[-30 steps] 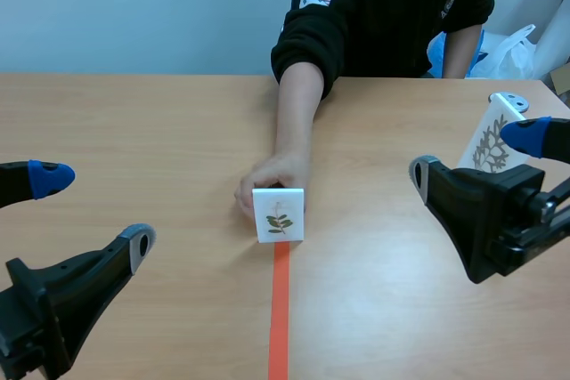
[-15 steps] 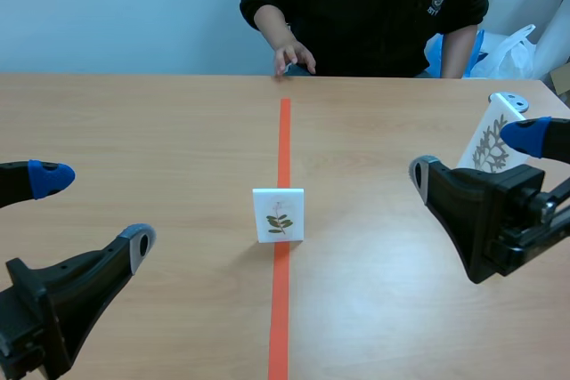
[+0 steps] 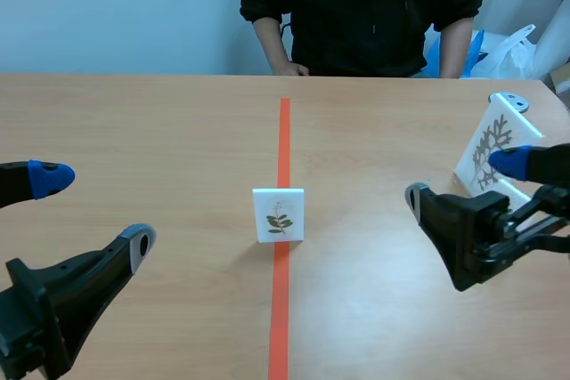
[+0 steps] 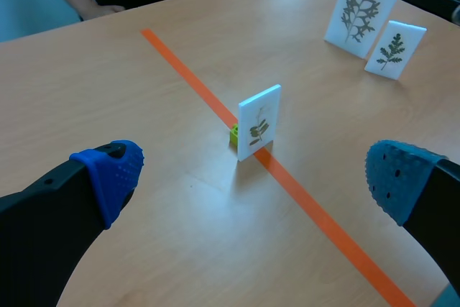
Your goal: Sort the leaf by its shape. The table is split by an orange tape line. A compound leaf with several leaflets goes to the left side, a simple leaf with one blade goes to the right side. Return to the home posture when a red brick is placed on the table.
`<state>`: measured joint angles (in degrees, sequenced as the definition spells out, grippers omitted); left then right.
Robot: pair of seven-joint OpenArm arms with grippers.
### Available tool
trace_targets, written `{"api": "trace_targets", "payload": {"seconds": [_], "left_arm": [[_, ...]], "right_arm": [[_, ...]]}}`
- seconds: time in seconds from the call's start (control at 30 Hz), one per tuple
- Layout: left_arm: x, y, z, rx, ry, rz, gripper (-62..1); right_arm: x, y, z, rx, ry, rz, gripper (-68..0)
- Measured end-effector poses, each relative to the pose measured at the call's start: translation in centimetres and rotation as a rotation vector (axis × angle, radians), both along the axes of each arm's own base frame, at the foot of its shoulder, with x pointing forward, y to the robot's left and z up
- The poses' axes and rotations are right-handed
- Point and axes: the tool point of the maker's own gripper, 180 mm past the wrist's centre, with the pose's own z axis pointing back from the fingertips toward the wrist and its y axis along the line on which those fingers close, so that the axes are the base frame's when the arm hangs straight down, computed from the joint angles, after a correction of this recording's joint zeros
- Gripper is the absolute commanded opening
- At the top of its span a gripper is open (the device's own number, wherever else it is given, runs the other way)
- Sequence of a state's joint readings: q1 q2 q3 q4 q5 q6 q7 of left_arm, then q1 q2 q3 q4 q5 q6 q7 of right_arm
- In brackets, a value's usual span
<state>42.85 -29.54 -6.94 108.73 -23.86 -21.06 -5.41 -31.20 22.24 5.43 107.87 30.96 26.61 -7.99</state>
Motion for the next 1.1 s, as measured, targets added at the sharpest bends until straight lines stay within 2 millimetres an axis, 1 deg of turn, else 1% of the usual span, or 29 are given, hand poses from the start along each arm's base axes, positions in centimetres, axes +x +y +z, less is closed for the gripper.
{"api": "trace_targets", "payload": {"seconds": [0.17,0.27,0.57,0.67,0.77,0.97,1.1], "left_arm": [[0.0,0.0,0.0,0.0,0.0,0.0,1.4],[0.0,0.0,0.0,0.0,0.0,0.0,1.4],[0.0,0.0,0.0,0.0,0.0,0.0,1.4],[0.0,0.0,0.0,0.0,0.0,0.0,1.4],[0.0,0.0,0.0,0.0,0.0,0.0,1.4],[0.0,0.0,0.0,0.0,0.0,0.0,1.4],[0.0,0.0,0.0,0.0,0.0,0.0,1.4]], "right_arm": [[1.2,1.3,-3.2,0.005,0.036,0.036,-2.1],[2.0,2.3,-4.6,-0.004,0.044,0.068,-2.1],[4.9,5.3,-7.2,-0.061,-0.001,0.176,-2.1],[5.7,6.8,-8.4,-0.05,0.007,0.2,-2.2],[6.0,8.6,-9.6,-0.041,0.019,0.229,-2.3],[5.9,12.8,-11.5,-0.054,0.031,0.312,-2.3],[6.3,14.6,-12.5,-0.082,0.019,0.321,-2.3]]}}
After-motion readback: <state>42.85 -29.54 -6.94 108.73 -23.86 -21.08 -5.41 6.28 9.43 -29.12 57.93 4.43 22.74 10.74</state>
